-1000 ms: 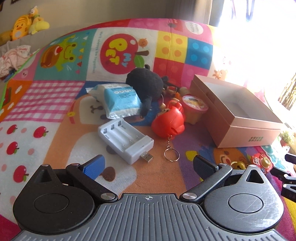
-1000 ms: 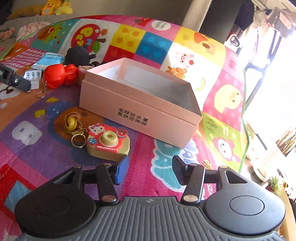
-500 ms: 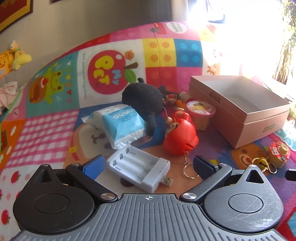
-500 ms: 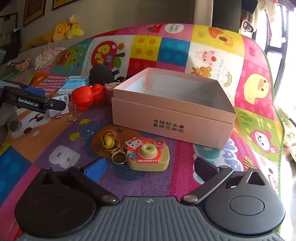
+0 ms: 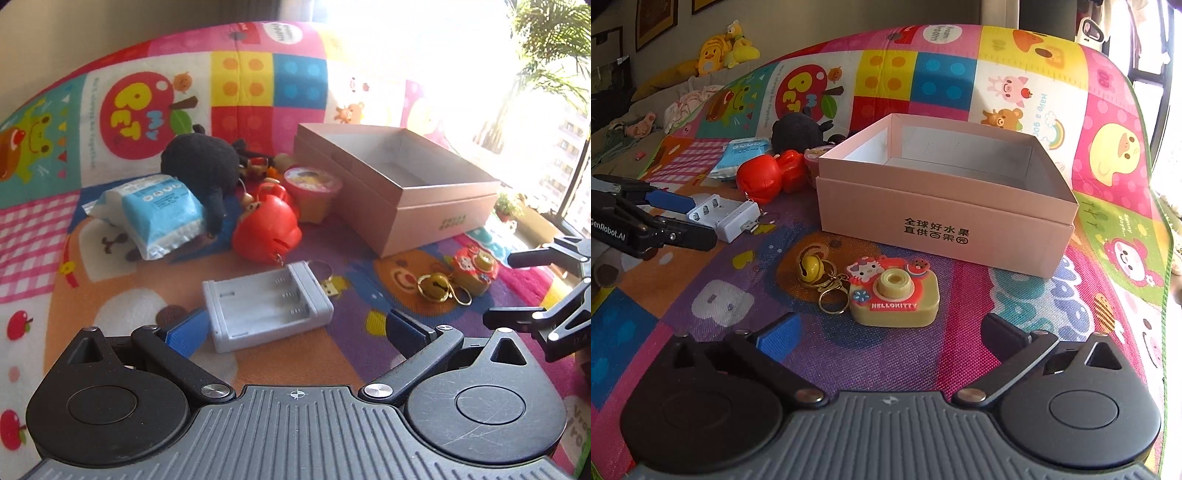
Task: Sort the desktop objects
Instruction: 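Move the right gripper to the yellow Hello Kitty toy while the left approaches the white charger, then grasp the Hello Kitty toy with the right gripper while the left gripper grasps the charger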
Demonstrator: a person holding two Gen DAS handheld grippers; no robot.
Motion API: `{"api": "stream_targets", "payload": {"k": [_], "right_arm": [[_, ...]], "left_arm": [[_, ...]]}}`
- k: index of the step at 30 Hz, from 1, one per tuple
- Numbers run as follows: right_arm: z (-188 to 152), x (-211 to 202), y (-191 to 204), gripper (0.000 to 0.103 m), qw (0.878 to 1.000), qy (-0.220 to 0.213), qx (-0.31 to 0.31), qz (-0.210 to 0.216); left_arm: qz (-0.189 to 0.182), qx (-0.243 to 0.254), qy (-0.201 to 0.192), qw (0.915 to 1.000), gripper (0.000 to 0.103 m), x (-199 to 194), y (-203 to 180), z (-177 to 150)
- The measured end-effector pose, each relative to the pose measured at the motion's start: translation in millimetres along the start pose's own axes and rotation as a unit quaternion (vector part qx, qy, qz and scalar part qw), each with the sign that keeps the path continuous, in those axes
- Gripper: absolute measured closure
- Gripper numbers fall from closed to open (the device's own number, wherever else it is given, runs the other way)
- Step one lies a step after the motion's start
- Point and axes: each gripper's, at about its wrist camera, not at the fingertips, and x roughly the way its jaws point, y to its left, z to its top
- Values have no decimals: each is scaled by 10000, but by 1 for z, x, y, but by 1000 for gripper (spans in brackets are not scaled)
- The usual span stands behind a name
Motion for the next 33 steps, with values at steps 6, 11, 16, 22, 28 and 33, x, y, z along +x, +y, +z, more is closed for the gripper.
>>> {"api": "stream_targets", "payload": {"k": [6,11,16,22,28,33], "right_arm": [[1,6,-1,0,9998,192,101,41],[1,6,-1,0,9997,192,116,39],[1,6,-3,0,9997,187,133,57],[3,7,-2,0,9997,174,142,36],[5,8,-3,0,9998,166,82,81],[13,13,-2,14,9999,45,-63,94]], "left_arm": [[505,-589,58,9970,0,12,-10,8],[855,-748,176,9934,0,31,-12,16],[1133,-551,142,9919,0,39,-18,16],[1274,-591,100,9900,8,34,-16,14],[1080,-484,212,9928,8,-2,-23,-12],[850,-438,271,9951,7,-34,-31,-37]]}}
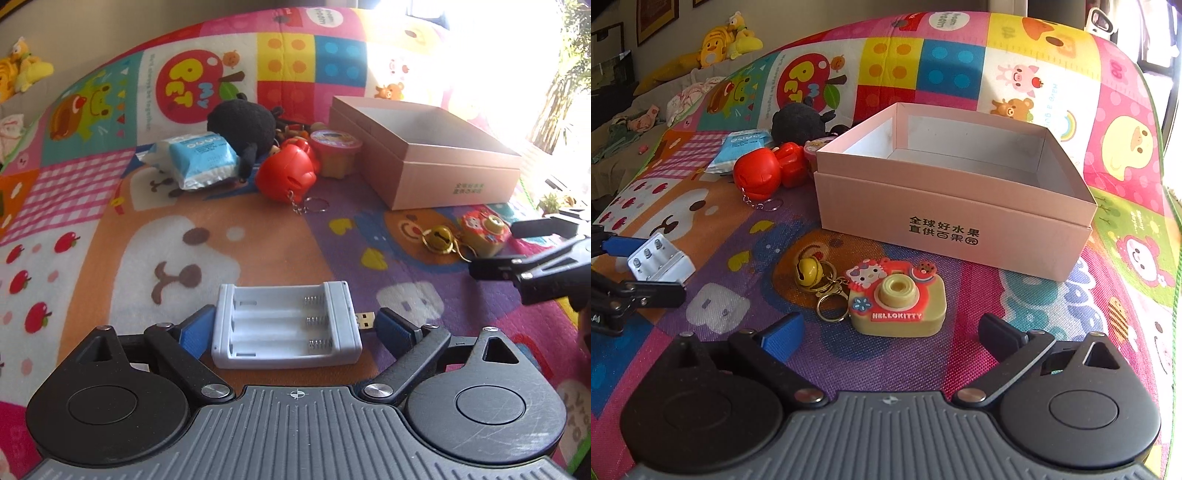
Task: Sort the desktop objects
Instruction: 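Grasp the Hello Kitty toy with the right gripper while the left gripper grasps the charger, then drop the charger into the pink box with the left gripper while the right drops the Hello Kitty toy in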
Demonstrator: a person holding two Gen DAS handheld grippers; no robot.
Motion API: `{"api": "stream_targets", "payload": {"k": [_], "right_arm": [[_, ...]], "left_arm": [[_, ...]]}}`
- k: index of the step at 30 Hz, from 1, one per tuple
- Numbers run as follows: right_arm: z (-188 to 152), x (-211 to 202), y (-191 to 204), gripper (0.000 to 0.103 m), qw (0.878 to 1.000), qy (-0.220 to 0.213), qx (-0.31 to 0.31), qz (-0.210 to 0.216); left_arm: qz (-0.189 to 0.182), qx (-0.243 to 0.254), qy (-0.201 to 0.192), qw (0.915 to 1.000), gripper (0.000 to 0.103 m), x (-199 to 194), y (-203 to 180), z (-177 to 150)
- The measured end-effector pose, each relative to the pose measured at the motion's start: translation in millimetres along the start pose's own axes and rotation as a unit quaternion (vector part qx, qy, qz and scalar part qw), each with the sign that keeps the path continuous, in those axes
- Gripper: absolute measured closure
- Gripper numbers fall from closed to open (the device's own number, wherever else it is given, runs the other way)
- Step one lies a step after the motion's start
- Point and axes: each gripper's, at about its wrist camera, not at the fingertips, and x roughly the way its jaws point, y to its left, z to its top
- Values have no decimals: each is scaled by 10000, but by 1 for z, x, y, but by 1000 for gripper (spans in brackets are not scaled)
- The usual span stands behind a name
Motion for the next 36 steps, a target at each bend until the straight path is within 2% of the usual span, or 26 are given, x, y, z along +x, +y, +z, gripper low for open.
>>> {"api": "stream_targets", "payload": {"k": [1,3,4,5,10,13,17,20,26,28,30,36], "right_arm": [[2,1,-1,17,10000,-22,25,6],[6,2,-1,32,10000,-8,78,15],[8,2,0,34,10000,-3,79,-5],[9,2,1,46,10000,15,50,-35],[8,-20,5,47,9998,64,-176,42],[6,-45,-1,47,9996,21,-232,139],[10,-88,-15,47,9996,-195,-121,155],[21,-129,-29,47,9980,-627,-66,103],[56,-197,-49,47,9812,-1914,34,-258],[65,-207,-54,47,9747,-2197,-11,-411],[73,-209,-59,47,9702,-2361,-39,-548],[92,-189,-82,47,9689,-2365,115,-725]], "left_arm": [[-11,-6,2,10000,6,-3,0,-3],[-34,-36,-11,10000,6,-4,1,-4],[-46,-60,-12,10000,4,-3,1,-3],[-51,-94,-6,9999,3,-2,2,-1],[127,-56,-36,9999,3,6,-3,4],[248,52,-50,9997,8,5,-7,3],[207,157,-41,9997,9,-5,-11,6],[-127,360,-185,9991,9,-25,-24,20],[-506,982,-1161,9871,9,-57,-66,83],[-549,1120,-1374,9826,9,-50,-84,103],[-636,1172,-1415,9809,9,-35,-100,119],[-1031,1026,-1006,9842,9,49,-144,153]]}}
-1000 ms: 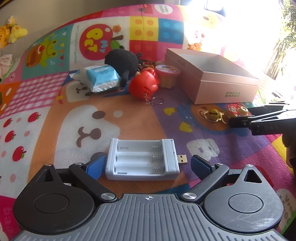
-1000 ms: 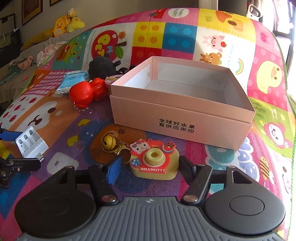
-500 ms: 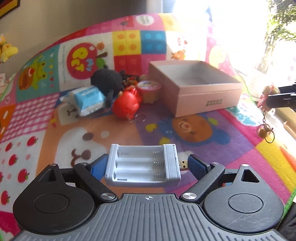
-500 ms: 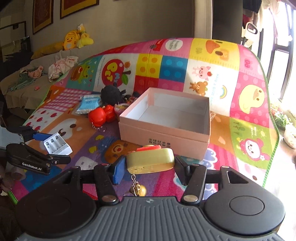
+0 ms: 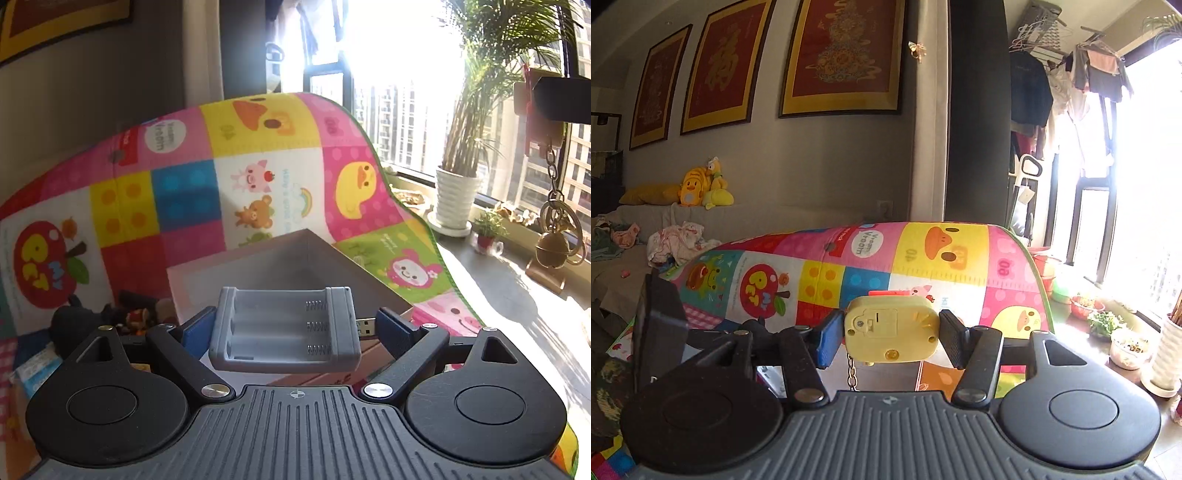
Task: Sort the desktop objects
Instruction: 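Drop the charger into the pink box with the left gripper while the right drops the Hello Kitty toy in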
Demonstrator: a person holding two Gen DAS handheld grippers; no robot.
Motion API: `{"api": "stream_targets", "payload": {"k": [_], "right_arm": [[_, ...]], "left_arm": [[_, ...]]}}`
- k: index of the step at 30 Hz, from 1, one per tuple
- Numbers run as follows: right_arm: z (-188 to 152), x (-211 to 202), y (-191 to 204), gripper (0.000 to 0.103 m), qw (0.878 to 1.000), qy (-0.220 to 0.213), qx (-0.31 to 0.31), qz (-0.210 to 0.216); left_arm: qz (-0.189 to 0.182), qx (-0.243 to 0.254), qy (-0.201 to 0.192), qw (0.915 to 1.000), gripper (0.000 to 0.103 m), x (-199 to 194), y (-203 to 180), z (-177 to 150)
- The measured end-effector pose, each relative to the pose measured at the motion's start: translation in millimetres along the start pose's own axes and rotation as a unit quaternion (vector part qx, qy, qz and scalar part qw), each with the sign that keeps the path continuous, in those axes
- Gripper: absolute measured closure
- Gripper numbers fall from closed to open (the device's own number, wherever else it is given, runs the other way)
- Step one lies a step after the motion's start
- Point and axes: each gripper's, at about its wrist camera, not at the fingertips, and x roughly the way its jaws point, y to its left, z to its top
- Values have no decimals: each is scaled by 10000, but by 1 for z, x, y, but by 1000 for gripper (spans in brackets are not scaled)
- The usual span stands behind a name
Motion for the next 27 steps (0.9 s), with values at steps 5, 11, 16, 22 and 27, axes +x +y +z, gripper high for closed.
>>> {"api": "stream_targets", "payload": {"k": [5,11,16,22,27], "right_arm": [[-3,35,-14,47,9995,224,198,-137],[-10,81,-18,47,9977,508,459,30],[-12,158,-3,47,9938,907,625,154],[-38,228,-4,42,9849,1592,632,-245],[-67,197,-5,33,9809,1853,459,-371]], "left_arm": [[-311,-252,184,9990,6,52,-3,-1],[-258,247,-181,9992,1,-5,2,-27],[-105,-251,-5,9996,0,-29,26,-49],[260,-777,67,9966,0,-50,65,-72],[631,-1142,320,9909,0,-61,101,-102]]}}
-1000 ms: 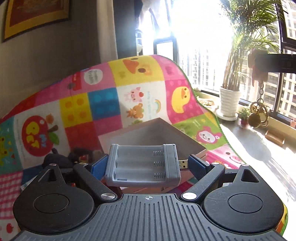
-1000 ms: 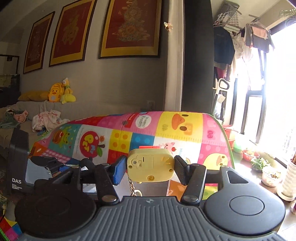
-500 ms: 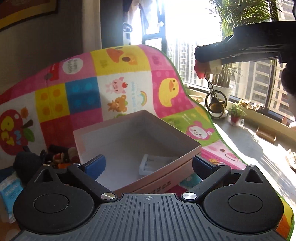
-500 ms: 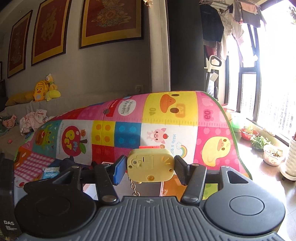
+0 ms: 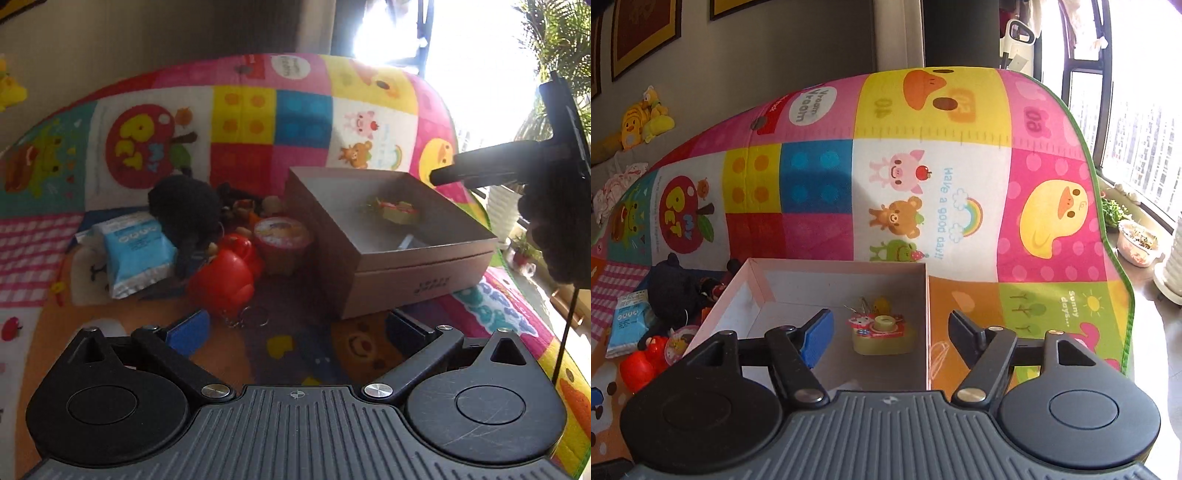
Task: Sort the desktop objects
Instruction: 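Drop the charger into the pink box with the left gripper while the right drops the Hello Kitty toy in, then move the right gripper to the red figure toy while the left approaches the blue wipes pack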
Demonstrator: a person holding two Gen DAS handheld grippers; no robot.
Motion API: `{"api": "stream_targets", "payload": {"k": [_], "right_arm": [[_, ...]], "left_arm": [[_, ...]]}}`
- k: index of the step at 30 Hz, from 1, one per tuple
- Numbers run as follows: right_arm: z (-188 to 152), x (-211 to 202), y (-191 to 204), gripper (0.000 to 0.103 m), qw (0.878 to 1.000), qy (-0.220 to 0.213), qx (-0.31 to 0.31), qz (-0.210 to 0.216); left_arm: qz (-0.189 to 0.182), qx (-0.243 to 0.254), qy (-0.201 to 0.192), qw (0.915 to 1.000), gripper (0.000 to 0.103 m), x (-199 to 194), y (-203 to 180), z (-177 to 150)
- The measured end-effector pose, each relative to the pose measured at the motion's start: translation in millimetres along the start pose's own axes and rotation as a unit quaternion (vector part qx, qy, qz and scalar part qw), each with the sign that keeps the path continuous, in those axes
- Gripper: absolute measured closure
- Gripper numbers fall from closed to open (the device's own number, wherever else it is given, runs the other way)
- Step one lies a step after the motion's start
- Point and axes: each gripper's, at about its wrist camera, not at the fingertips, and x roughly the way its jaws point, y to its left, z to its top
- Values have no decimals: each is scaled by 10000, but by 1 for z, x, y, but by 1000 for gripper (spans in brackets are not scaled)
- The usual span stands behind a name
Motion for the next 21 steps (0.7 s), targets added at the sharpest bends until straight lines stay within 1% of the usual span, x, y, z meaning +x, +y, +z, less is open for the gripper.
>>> {"api": "stream_targets", "payload": {"k": [2,3,5,7,9,12,15,17,19,21], "right_arm": [[-13,-18,4,29,9998,-28,-195,-87],[-18,-26,8,26,9996,-42,-287,-72],[-25,-42,21,24,9987,-76,-509,2],[-29,-55,38,22,9973,-154,-712,120],[-31,-64,59,22,9948,-246,-928,334],[-38,-72,104,21,9851,-469,-1529,630],[-53,-67,158,21,9680,-740,-2272,773],[-58,-61,187,21,9613,-762,-2476,940],[-60,-53,211,23,9585,-672,-2536,1116],[-65,-42,233,30,9531,-647,-2730,1135]], "left_arm": [[185,-98,77,9998,0,2,13,-8],[293,-131,113,9994,0,4,19,-11],[604,-199,171,9978,0,5,30,-17],[902,-293,158,9954,0,4,41,-20],[1186,-433,97,9919,0,-1,52,-21],[1562,-681,-44,9854,0,-9,73,-22],[1890,-1035,-91,9765,0,-15,94,-24],[1984,-1235,-78,9723,0,-17,106,-27],[2022,-1365,-63,9698,0,-19,114,-31],[1928,-1565,-71,9686,0,-21,121,-33]]}}
